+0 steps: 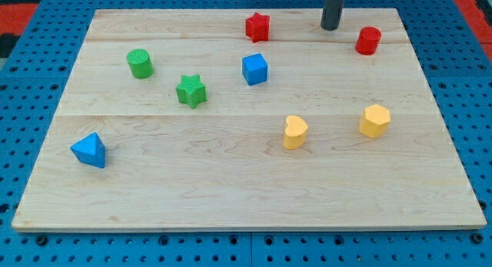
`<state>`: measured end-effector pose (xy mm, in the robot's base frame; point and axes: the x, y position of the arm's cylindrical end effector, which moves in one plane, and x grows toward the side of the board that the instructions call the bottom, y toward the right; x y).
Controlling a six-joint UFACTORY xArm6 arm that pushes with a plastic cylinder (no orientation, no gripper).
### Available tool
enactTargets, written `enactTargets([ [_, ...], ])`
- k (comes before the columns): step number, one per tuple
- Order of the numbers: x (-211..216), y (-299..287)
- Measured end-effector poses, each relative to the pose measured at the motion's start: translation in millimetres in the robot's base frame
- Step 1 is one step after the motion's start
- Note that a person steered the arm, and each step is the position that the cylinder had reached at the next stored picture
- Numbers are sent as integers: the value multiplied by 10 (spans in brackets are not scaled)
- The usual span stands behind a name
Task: Move blue cube to the top left
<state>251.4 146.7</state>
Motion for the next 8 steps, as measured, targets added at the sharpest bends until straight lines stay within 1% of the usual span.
enactTargets([
  [1, 133, 0],
  [3, 133, -12],
  [4, 161, -143],
  [5, 443, -324],
  [7, 675, -354],
  [8, 1066, -454],
])
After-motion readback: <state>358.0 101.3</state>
